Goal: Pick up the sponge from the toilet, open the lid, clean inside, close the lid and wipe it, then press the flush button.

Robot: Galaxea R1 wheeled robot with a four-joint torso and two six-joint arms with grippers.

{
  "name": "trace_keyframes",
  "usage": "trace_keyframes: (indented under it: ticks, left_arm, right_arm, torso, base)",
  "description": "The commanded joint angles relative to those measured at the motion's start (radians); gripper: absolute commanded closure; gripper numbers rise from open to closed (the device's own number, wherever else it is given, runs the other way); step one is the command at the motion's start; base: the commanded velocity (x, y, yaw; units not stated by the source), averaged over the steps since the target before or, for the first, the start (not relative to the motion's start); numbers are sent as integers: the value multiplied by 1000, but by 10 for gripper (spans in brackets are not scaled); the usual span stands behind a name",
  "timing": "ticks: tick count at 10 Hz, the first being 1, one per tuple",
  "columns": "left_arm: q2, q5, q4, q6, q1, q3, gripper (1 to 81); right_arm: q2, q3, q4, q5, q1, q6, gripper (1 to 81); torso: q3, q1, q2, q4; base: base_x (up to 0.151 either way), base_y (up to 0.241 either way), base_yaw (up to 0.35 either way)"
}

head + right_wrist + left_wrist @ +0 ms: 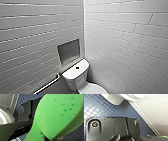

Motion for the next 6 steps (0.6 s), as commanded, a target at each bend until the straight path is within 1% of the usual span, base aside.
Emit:
trace_keyframes:
  ticks: [1,3,6]
  left_arm:
    - [-8,99,-56,-2,-117,2,10]
    - [2,99,-65,-2,-159,5,10]
    - [5,112,-96,-2,-179,5,10]
  right_arm:
    - [-15,2,-20,-46,9,-3,811]
    - [-6,-11,-20,-46,9,-3,811]
    - [5,-33,-18,-46,10,-1,811]
  torso:
    - [0,0,0,0]
    - [0,0,0,0]
    - [0,0,0,0]
  base:
    - [0,0,0]
    - [0,0,0]
    - [0,0,0]
